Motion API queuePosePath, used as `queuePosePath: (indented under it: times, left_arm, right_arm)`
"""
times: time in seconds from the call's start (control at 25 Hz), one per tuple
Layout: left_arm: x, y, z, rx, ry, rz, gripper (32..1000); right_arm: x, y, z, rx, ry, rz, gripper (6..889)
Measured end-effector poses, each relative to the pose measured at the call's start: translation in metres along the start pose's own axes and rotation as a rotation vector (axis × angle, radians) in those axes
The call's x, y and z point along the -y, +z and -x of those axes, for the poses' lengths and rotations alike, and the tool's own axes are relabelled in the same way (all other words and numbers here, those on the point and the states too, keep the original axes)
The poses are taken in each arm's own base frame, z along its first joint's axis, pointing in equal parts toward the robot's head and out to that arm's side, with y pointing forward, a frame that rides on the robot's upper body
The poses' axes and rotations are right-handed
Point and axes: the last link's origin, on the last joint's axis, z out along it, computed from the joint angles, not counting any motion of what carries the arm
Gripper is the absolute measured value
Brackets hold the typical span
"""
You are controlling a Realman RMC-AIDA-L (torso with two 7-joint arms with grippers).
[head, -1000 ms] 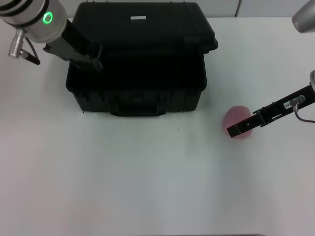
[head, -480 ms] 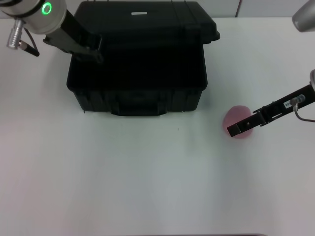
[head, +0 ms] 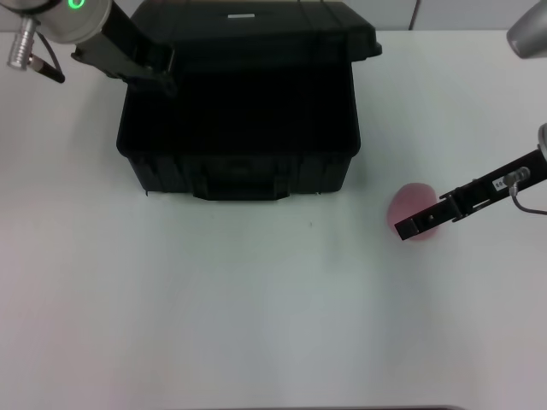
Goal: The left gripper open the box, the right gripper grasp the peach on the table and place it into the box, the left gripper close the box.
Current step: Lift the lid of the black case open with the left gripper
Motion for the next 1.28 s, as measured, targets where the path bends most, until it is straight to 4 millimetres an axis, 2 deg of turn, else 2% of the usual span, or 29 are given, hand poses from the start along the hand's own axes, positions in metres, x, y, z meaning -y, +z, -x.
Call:
queuePosePath:
  times: [1.28]
  left_arm:
    - [0.000,-0.013,-0.017,-0.050,0.016,0.003,384]
  right_arm:
    - [0.002,-0.002,0.001,0.002,0.000,-0.007,733]
